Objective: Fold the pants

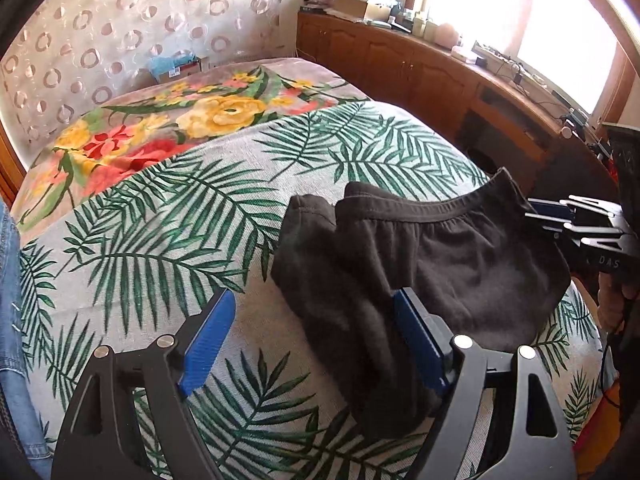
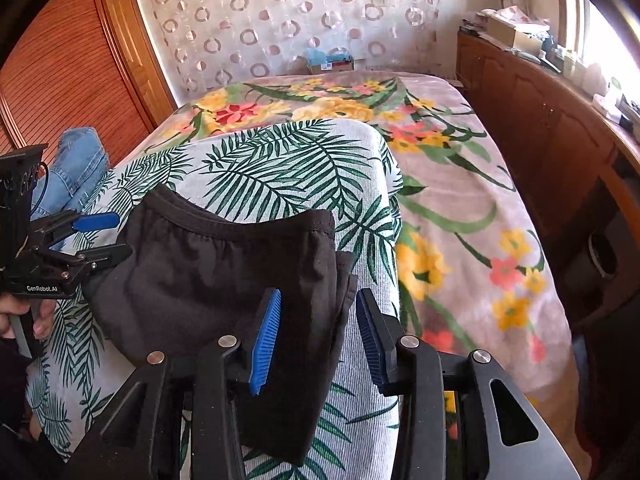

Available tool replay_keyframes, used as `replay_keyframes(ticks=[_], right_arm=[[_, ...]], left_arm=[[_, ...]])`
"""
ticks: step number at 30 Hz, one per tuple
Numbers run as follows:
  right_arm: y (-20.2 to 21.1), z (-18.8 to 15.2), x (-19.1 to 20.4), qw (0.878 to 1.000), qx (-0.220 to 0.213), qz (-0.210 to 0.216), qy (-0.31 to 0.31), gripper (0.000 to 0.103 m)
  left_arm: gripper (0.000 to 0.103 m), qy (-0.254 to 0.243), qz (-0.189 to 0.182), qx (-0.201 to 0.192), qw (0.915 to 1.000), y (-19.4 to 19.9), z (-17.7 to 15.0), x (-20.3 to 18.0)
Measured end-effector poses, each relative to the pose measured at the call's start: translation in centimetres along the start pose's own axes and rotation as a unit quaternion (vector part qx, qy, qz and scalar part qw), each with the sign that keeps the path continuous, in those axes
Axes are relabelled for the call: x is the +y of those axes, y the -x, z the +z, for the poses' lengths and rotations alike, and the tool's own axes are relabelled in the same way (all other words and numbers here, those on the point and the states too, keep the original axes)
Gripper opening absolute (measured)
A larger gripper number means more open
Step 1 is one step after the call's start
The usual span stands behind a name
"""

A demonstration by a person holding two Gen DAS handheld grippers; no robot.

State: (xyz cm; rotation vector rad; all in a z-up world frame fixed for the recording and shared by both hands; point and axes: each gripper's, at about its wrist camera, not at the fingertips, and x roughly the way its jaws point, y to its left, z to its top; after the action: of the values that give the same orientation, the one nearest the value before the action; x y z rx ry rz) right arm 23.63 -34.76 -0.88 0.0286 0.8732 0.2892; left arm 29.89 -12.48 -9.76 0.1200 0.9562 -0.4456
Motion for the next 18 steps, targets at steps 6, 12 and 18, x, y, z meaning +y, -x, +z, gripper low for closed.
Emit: replay_keyframes(ticks=[6,12,18], right_arm=[[-0.7,0.2,0.2,1.000,0.000,-0.001,0.001,0.040],[-1.1,0.0,0.1,1.000,-0.002,0.000,0.000,0.040],[-1.1,0.0,-0.1,1.000,-0.004,0.002,-0.001,0.040]], left_arm=[[0.084,-0.004,0.003,-0.004,1.0000,-0.6,-0.5,-0.3],[0.088,-0.011,0.010,-0.021,0.9997,-0.7,-0.8,-0.5],[0.088,-0.011,0.010,-0.020,0.9997,-0.8,-0.7,-0.6]])
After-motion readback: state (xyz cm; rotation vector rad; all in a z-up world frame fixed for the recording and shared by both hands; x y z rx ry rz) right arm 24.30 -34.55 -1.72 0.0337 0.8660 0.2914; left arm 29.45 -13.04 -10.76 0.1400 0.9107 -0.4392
